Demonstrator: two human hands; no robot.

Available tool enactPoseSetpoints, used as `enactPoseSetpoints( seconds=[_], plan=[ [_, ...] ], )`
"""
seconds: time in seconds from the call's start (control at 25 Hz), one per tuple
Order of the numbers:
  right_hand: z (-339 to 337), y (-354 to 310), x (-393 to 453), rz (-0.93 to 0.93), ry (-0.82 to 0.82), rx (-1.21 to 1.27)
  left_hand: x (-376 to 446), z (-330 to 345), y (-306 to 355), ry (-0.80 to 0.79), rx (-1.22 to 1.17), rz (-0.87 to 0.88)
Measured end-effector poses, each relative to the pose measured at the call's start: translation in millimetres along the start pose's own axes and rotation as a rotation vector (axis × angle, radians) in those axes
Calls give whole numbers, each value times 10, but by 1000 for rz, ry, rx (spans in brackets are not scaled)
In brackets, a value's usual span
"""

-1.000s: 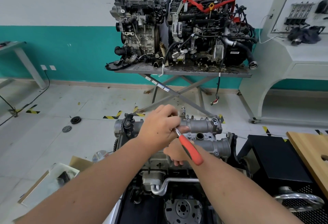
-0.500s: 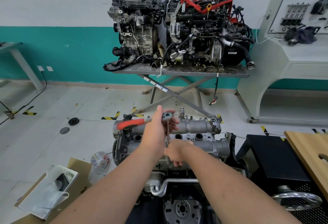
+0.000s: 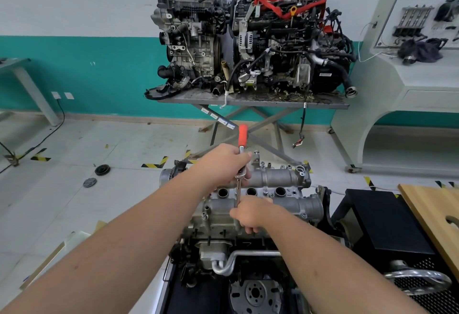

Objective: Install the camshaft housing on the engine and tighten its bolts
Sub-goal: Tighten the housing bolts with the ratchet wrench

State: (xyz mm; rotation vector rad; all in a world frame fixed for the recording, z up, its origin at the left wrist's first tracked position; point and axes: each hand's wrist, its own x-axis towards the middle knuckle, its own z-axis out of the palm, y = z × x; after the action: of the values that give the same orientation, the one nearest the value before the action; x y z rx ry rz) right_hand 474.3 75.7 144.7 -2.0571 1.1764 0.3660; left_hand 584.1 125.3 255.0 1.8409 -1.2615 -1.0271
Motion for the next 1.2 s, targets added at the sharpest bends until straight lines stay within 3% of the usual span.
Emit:
enactPoseSetpoints(
  seconds=[0.2, 0.28, 0.32, 0.4, 0.48, 0.56, 0.6, 0.76, 0.88, 1.04, 1.2],
  plan=[
    [2, -13, -7, 18, 3, 16, -42, 114, 96, 4, 918, 353],
    [-3, -12, -17, 22, 5, 28, -80, 208, -53, 198, 1186, 568],
    [-5, -12, -20, 23, 5, 56, -112, 243, -146, 324, 1179, 688],
    [12, -2, -21, 18, 47, 34, -147, 307, -352, 548, 986, 872],
    [30, -2, -3, 29, 98, 138, -120, 408, -527, 637, 722, 863],
    [34, -15, -9, 43, 119, 473, -123, 509, -630, 524, 352, 717],
    [22, -23, -1, 39, 95, 517, -131, 546, -657, 444, 139, 654],
    [24, -31, 5, 45, -19, 139, -156, 598, -559, 381, -477, 447],
    [3, -28, 21, -1, -38, 39, -113, 562, -514, 294, -653, 234],
    [-7, -37, 13, -20, -26, 3, -59, 466, -458, 255, -888, 90],
    [-14, -36, 6, -4, -24, 2, 1, 314, -321, 237, -852, -63]
  ],
)
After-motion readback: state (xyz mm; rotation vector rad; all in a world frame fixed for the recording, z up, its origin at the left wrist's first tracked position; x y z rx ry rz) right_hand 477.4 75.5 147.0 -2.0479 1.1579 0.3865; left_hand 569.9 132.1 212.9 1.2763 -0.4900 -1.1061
